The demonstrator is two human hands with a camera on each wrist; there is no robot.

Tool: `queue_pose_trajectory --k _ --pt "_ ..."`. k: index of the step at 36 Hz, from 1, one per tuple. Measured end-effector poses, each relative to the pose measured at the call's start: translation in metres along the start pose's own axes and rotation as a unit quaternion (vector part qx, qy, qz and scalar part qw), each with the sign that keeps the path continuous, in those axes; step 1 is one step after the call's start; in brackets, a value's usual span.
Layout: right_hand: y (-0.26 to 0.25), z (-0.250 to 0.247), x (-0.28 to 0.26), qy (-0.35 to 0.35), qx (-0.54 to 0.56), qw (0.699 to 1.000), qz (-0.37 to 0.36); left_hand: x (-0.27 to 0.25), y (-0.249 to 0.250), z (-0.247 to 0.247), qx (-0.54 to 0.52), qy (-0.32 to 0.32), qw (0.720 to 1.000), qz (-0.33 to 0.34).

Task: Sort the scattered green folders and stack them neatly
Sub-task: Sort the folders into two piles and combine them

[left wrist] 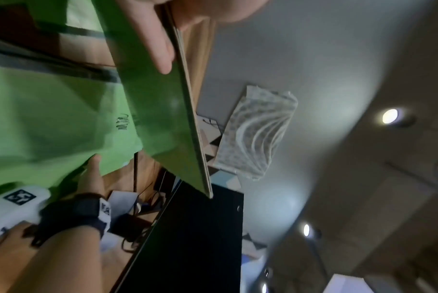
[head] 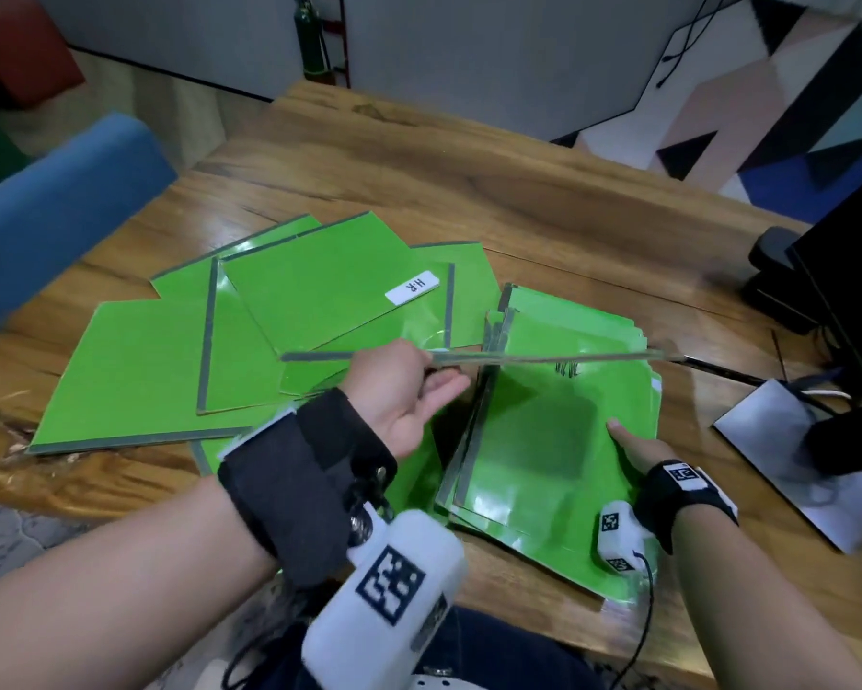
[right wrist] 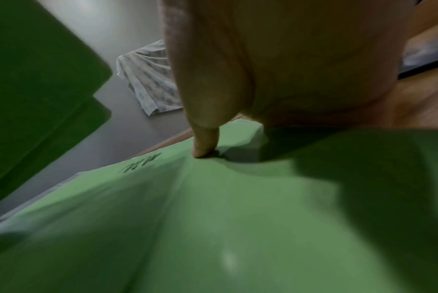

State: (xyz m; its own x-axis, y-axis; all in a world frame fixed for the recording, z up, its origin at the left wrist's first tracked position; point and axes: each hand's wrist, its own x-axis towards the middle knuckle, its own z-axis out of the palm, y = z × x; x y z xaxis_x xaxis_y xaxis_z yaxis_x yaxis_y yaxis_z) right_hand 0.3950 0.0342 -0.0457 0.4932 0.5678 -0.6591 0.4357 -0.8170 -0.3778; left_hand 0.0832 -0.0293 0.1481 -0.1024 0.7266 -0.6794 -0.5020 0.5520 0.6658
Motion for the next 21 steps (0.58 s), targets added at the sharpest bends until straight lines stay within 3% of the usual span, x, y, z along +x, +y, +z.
queue_pose_trajectory --k 4,8,13,21 --pt "0.008 -0.004 0.006 -0.014 -0.003 1.0 -0.015 0.011 0.001 0.007 0.028 -0.064 0.997 -0.02" --pt "0.012 -0.009 0.009 -0.045 0.019 0.998 -0.025 0.028 0.019 0.006 0.211 -0.11 0.971 -0.026" --pt "0.04 -0.005 0.079 -0.046 0.027 0.998 -0.022 0.064 0.03 -0.017 0.455 -0.121 0.882 -0.006" --pt "0.017 -0.003 0.027 -0.04 -0.02 0.999 -0.015 0.111 0.013 -0.047 0.626 -0.093 0.774 -0.02"
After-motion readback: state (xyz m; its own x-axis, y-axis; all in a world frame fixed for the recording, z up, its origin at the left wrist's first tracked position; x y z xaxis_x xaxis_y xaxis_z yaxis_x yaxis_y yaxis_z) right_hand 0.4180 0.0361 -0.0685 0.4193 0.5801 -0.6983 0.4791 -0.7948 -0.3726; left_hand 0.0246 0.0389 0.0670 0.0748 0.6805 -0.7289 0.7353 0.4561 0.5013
